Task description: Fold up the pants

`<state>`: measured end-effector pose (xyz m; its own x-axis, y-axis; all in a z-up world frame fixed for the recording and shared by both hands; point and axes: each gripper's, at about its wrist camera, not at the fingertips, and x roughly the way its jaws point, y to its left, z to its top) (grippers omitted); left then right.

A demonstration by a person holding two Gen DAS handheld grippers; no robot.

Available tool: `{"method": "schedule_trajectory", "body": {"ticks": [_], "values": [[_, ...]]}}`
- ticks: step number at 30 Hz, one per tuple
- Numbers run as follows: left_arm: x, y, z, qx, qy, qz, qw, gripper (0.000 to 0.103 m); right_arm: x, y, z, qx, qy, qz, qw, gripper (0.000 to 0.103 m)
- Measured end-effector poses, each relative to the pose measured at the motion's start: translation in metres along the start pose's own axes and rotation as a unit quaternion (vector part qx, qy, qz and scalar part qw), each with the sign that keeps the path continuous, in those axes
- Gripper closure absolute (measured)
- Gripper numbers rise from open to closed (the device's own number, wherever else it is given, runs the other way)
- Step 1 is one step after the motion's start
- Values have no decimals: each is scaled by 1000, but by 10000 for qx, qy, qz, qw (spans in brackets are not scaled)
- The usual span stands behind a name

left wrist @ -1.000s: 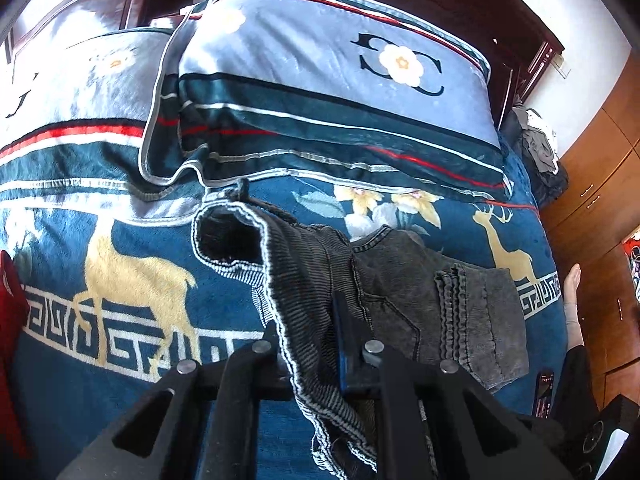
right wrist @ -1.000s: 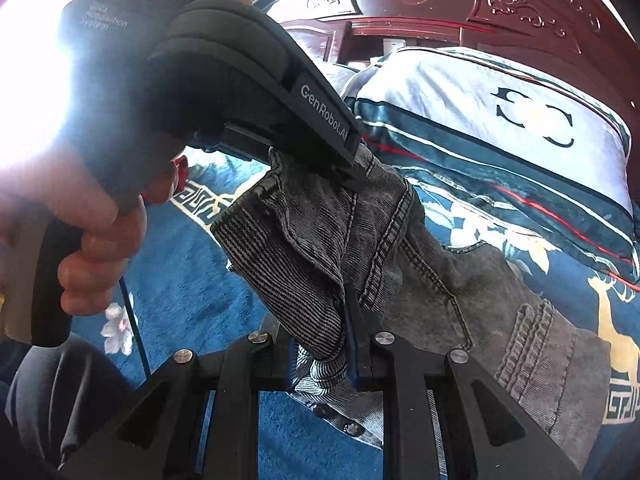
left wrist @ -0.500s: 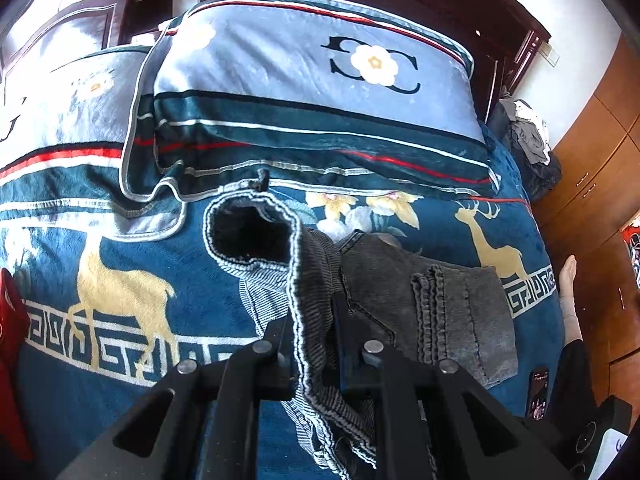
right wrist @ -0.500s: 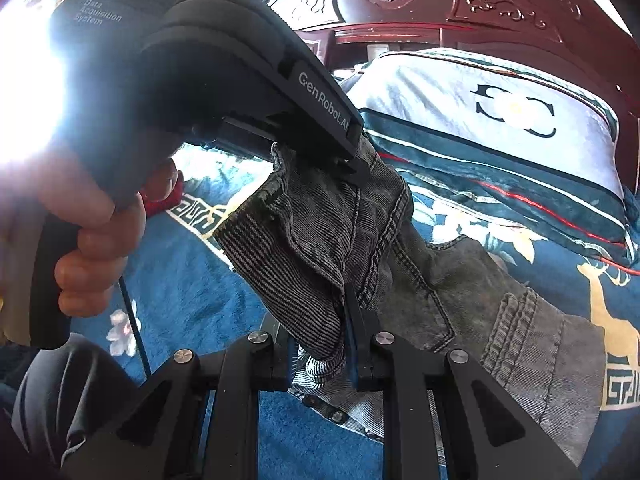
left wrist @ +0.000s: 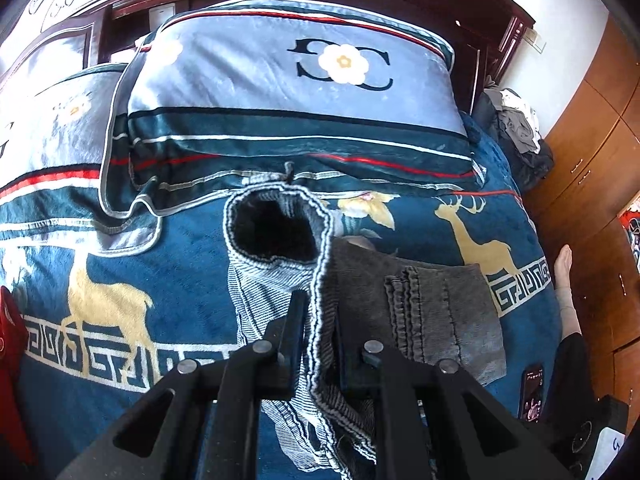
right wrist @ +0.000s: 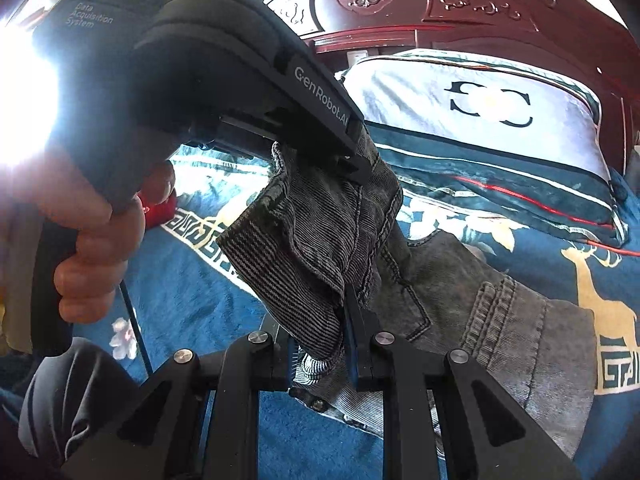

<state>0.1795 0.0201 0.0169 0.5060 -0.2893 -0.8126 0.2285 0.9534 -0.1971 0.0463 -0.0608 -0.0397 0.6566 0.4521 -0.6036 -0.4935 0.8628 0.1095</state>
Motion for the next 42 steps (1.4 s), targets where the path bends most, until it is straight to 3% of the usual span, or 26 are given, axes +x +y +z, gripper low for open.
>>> {"method": "schedule_trajectory", "body": {"ticks": [21, 32, 42], "values": [[12, -62, 4, 351, 85, -158, 9992, 88, -34, -36, -16, 388, -170, -112, 9990, 86], [49, -126, 3, 683, 389, -537, 9955, 88, -58, -83, -40, 1089, -209, -242, 9935, 86], [87, -176, 2, 1046, 751, -633, 9897, 88, -70, -131, -63, 1851, -198, -369, 9818, 87]]}}
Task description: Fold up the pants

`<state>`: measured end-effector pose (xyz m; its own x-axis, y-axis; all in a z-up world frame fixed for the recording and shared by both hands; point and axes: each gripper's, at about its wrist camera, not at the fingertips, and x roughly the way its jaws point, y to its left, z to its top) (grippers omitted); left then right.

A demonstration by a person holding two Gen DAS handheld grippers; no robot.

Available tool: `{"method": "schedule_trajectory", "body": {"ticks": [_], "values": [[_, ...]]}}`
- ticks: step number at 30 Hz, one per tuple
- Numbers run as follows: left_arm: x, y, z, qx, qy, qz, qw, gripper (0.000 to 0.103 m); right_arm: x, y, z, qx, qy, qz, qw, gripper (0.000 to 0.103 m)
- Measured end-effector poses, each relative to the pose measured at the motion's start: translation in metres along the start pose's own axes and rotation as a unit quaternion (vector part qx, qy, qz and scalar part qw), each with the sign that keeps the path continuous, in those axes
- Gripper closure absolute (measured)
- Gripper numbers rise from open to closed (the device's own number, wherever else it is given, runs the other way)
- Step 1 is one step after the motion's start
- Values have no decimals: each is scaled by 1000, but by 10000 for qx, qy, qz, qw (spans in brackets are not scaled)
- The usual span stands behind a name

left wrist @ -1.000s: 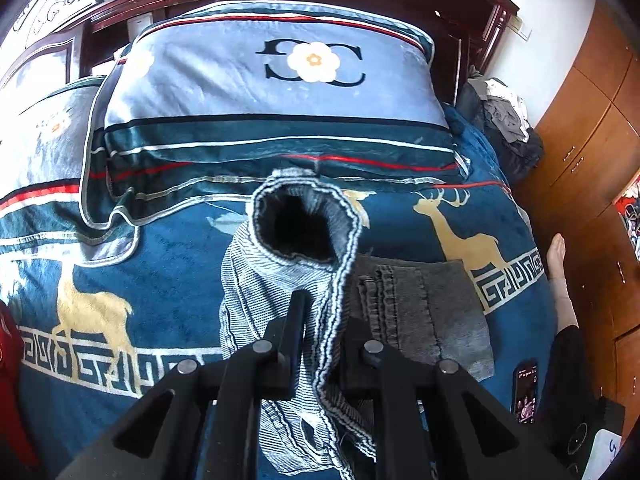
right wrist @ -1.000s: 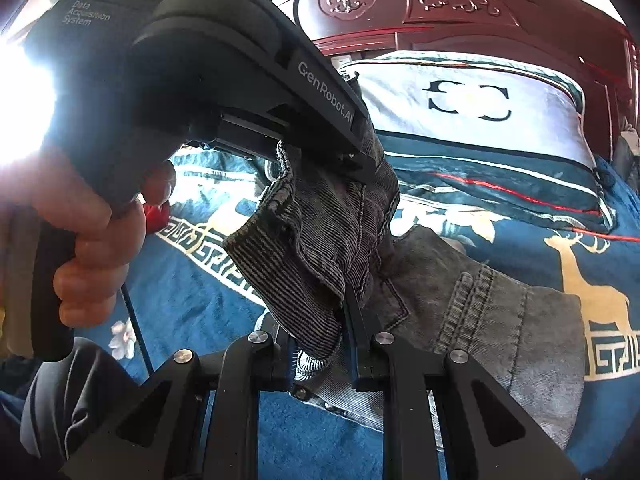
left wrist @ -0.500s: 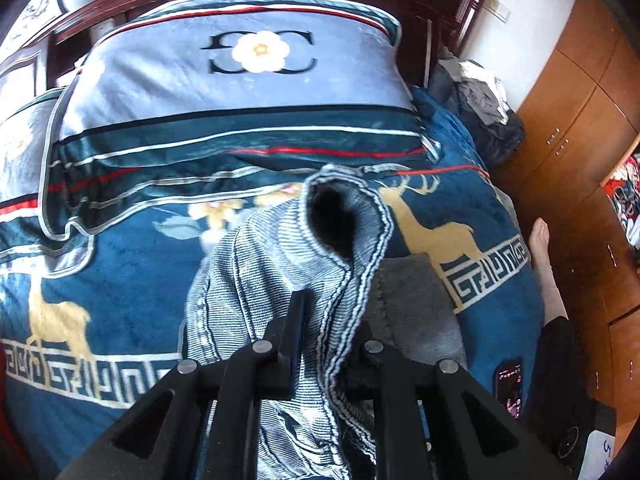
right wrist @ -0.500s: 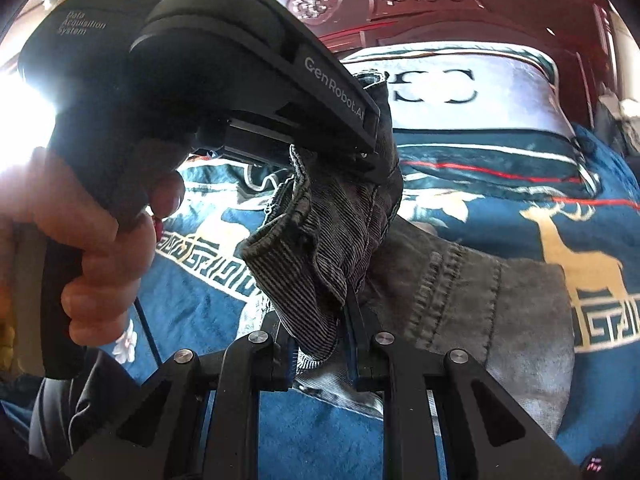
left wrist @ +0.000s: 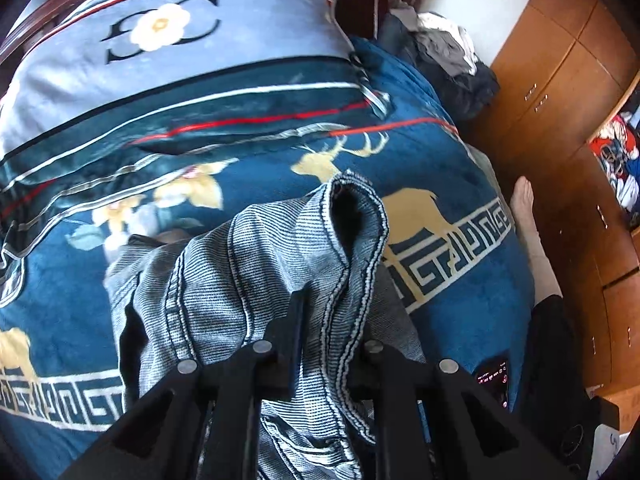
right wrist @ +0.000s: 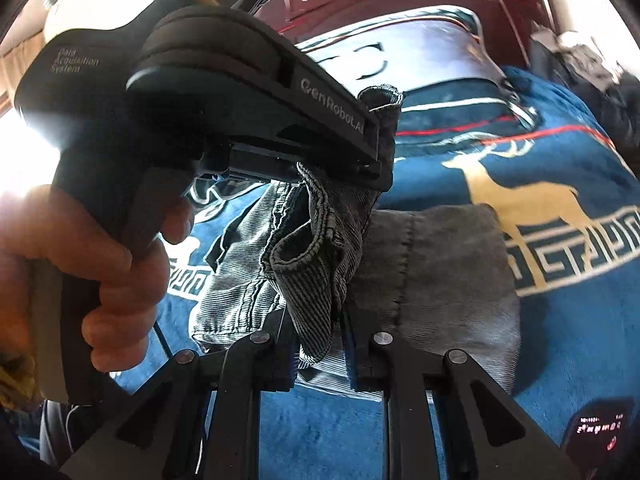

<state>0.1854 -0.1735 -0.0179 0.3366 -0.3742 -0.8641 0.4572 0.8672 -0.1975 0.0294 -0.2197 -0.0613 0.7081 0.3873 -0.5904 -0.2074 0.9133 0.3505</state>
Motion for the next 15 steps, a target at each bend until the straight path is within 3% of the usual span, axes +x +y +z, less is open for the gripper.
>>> {"method": "schedule_trajectory", "body": {"ticks": [7, 10, 11, 12, 15], "values": [[45, -29, 1, 127, 355, 5, 9993, 83, 0, -44, -6, 845, 171, -170, 9961, 87], [73, -33, -3, 8, 631, 10, 9980, 72, 9, -58, -11, 1114, 453, -419, 9919, 87], [79, -33, -4, -96, 671, -104, 9976, 60, 12, -63, -13, 1224, 532, -456, 9900, 86], [82, -34, -4, -212, 662, -307, 9971, 44, 15, -68, -15, 1319, 604, -521, 9880, 85], [75, -30, 1, -662, 548, -966, 9916, 30, 21, -80, -20, 1509, 731, -605, 9840, 79]]}}
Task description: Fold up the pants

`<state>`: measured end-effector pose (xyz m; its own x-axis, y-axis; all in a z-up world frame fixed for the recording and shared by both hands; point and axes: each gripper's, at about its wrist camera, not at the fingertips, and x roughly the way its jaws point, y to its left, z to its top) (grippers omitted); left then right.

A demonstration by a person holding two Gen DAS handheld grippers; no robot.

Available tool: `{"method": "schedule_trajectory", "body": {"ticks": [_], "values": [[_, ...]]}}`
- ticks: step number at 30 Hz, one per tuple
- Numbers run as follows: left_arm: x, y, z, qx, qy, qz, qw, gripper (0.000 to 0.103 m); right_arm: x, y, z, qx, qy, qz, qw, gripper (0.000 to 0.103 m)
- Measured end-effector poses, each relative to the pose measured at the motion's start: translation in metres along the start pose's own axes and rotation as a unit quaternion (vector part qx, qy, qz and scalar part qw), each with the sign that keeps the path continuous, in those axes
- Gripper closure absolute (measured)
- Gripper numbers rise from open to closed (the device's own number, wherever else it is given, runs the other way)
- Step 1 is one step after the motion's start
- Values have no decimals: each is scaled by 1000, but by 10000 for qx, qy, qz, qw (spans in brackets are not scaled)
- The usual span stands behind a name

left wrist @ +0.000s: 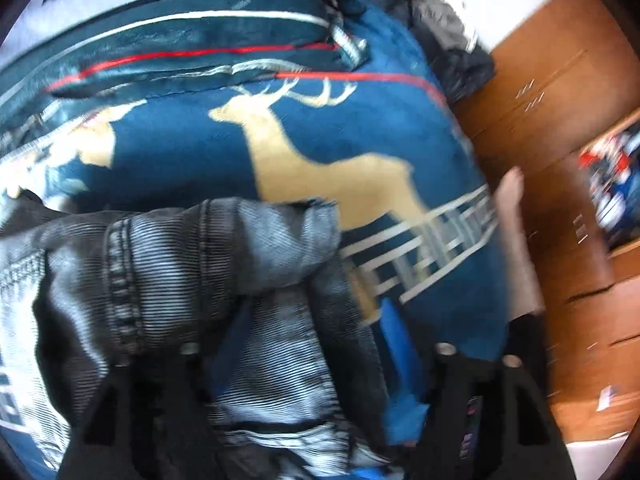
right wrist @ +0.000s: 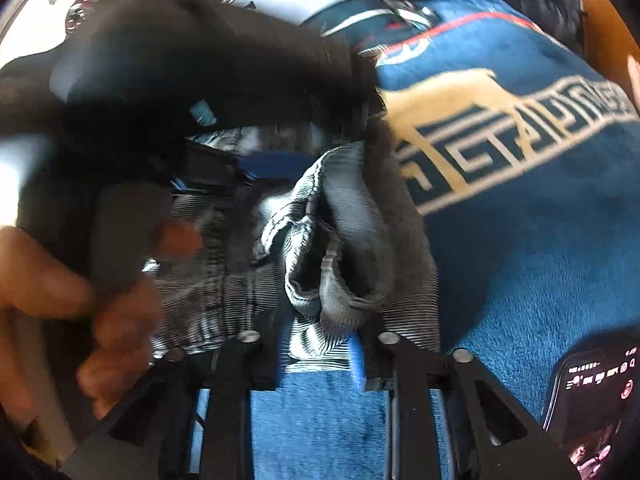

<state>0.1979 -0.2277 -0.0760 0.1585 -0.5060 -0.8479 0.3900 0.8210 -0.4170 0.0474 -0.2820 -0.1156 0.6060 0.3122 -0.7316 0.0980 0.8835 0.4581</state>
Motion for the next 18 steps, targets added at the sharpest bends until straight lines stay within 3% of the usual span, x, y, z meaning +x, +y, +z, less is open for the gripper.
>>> {"method": "schedule_trajectory", "body": {"ticks": [4, 7, 9, 10, 13, 14, 17, 18], "values": [[-32, 9, 7, -204, -281, -250, 9991, 28, 1, -8, 3, 213, 50, 93, 9997, 72], [-70, 31, 0, -276, -548, -259, 9978, 24, -7, -8, 7, 196, 28, -103, 9998, 65], [-94, 55, -11, -322, -703, -2, 9970, 23, -19, -11, 8, 215, -26, -185, 9996, 62], [-106, 68, -20, -346, -794, 113, 9962, 23, -27, -12, 10, 210, -83, -263, 9994, 56], [-125, 107, -46, -525, -974, 578, 9922, 25, -52, -15, 15, 114, -417, -450, 9980, 54], [-127, 119, -55, -616, -971, 657, 9912, 27, -58, -14, 18, 59, -522, -434, 9977, 54], [-110, 139, -76, -769, -733, 796, 9912, 59, -55, -6, 26, -246, -531, -109, 9982, 58], [-102, 137, -80, -677, -662, 821, 9921, 64, -43, -2, 32, -350, -413, -23, 9985, 63]]}}
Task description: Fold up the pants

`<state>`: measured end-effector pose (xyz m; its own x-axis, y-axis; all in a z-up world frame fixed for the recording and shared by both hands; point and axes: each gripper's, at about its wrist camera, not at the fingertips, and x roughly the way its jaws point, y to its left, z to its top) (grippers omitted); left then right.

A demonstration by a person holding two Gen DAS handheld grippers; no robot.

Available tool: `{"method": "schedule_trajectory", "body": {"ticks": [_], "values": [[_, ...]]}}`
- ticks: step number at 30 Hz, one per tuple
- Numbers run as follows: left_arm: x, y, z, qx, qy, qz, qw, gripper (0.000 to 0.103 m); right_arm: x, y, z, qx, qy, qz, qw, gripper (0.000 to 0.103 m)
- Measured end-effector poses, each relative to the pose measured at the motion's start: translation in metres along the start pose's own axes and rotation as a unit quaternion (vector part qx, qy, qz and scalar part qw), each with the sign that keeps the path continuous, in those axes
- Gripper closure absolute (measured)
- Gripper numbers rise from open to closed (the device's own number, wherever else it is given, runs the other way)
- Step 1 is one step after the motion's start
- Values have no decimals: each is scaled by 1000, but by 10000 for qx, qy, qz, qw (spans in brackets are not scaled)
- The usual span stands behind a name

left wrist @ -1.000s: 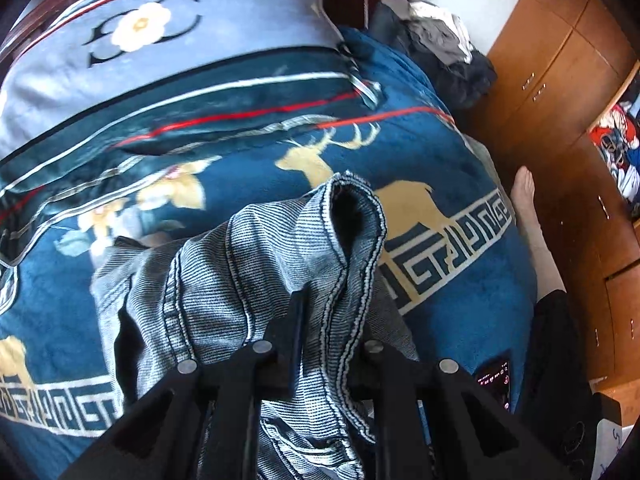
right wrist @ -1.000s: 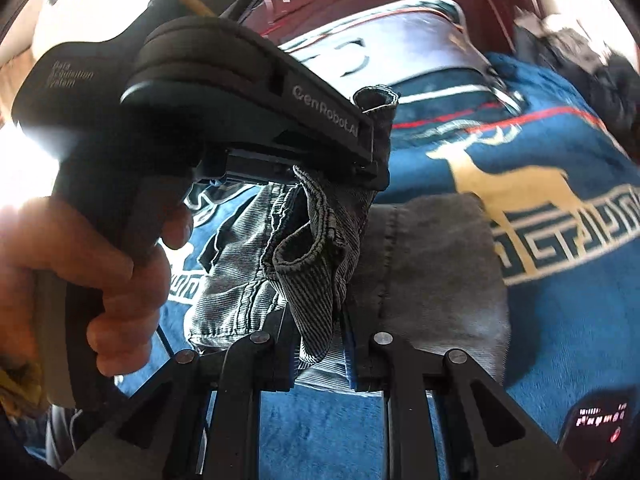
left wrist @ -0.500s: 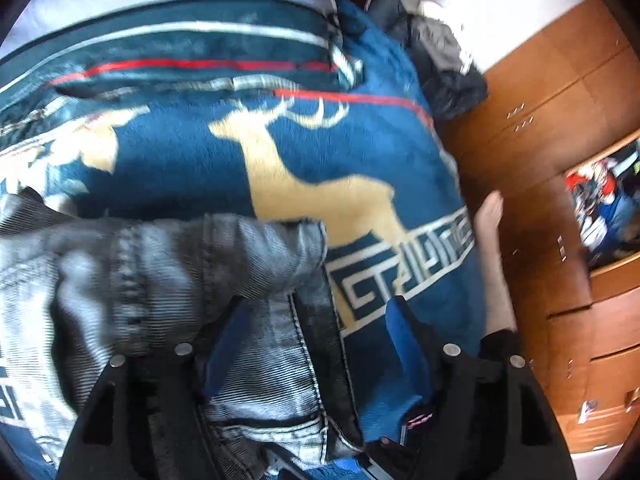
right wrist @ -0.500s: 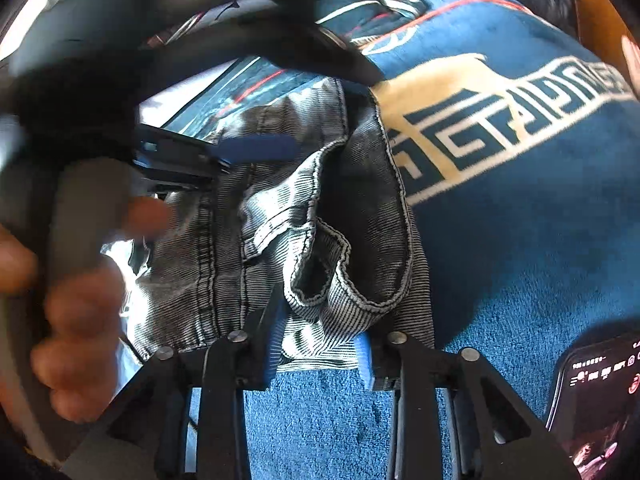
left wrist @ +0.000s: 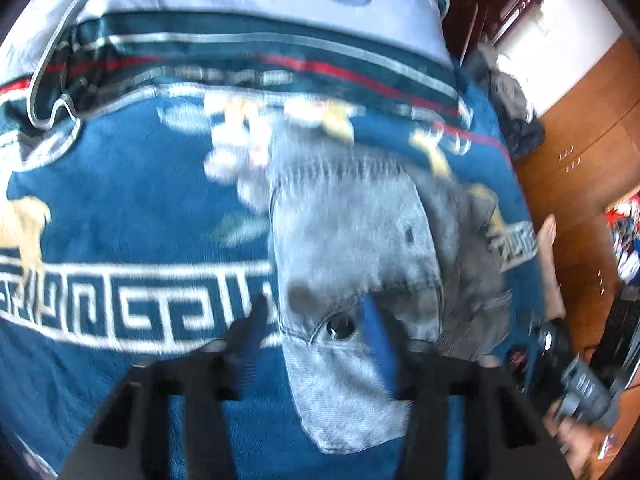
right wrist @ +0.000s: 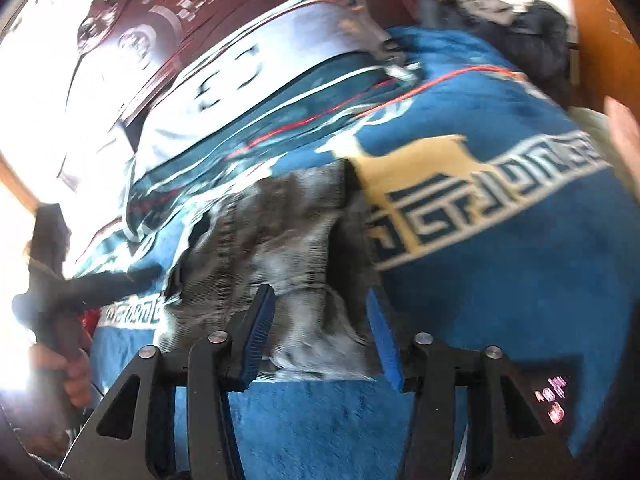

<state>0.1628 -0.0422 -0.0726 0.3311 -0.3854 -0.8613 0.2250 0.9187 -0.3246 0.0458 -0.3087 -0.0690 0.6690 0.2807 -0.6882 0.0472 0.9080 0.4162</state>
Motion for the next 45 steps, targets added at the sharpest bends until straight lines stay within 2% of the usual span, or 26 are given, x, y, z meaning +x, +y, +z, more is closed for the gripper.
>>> {"method": "schedule_trajectory", "body": {"ticks": [2, 4, 5, 7, 9, 11, 13, 15, 18, 21, 23, 25, 26, 29, 31, 33, 34, 36, 37, 39, 41, 43, 44, 45], "values": [[13, -18, -9, 451, -13, 369, 9983, 65, 22, 5, 6, -183, 235, 51, 9995, 69], [24, -31, -19, 864, 87, 811, 9929, 66, 37, 11, 5, -291, 465, 106, 9984, 88], [30, -35, -20, 964, 148, 946, 9907, 66, 40, 13, 3, -308, 506, 131, 9982, 88], [30, -32, -20, 909, 141, 917, 9915, 66, 29, 20, 2, -476, 361, 118, 9981, 90], [29, -30, -19, 893, 129, 844, 9923, 66, 11, 32, -1, -806, 80, -104, 9967, 90], [25, -31, -21, 1001, 72, 839, 9914, 66, 3, 35, -3, -918, -12, -301, 9953, 91], [20, -32, -21, 946, 17, 757, 9926, 63, 8, 28, -12, -861, 171, -524, 9948, 91], [9, -26, -19, 729, -103, 558, 9957, 61, 29, 14, -24, -714, 583, -727, 9931, 90], [-3, -31, -19, 854, -342, 550, 9942, 62, 36, 1, -28, -466, 685, -657, 9944, 91], [-5, -51, -24, 1300, -358, 387, 9901, 62, 24, 4, -16, -305, 628, -589, 9958, 85], [-2, -65, -28, 1560, -340, 258, 9868, 62, 10, 9, -6, -370, 327, -791, 9956, 77], [6, -73, -31, 1714, -268, 219, 9846, 62, -2, 17, 7, -540, -41, -904, 9944, 76], [12, -76, -33, 1736, -197, 191, 9844, 62, -1, 21, 14, -592, -91, -889, 9942, 76], [22, -77, -42, 1751, -103, 181, 9843, 62, 12, 27, 36, -737, -213, -633, 9950, 76], [24, -74, -45, 1688, -146, 123, 9855, 62, 28, 39, 47, -1100, -354, -317, 9928, 77], [25, -71, -45, 1637, -147, 38, 9864, 62, 48, 47, 52, -1325, -223, -111, 9909, 78], [25, -69, -45, 1603, -144, -11, 9870, 62, 60, 47, 51, -1381, -108, -145, 9903, 78], [26, -67, -44, 1536, -99, -145, 9880, 60, 88, 36, 46, -1439, 290, -665, 9869, 79], [27, -66, -44, 1518, -80, -196, 9882, 60, 102, 22, 43, -1236, 538, -770, 9879, 78], [27, -67, -45, 1532, -94, -181, 9880, 60, 105, 8, 40, -839, 527, -583, 9934, 77], [26, -66, -45, 1481, -114, -204, 9887, 60, 100, 13, 38, -903, 438, -647, 9928, 76], [21, -60, -43, 1320, -151, -338, 9906, 58, 90, 17, 38, -904, 386, -558, 9936, 69], [16, -56, -41, 1161, -195, -440, 9921, 53, 78, 15, 39, -795, 328, -444, 9953, 65], [10, -52, -40, 1033, -263, -472, 9932, 40, 68, 13, 38, -711, 263, -378, 9964, 54]]}}
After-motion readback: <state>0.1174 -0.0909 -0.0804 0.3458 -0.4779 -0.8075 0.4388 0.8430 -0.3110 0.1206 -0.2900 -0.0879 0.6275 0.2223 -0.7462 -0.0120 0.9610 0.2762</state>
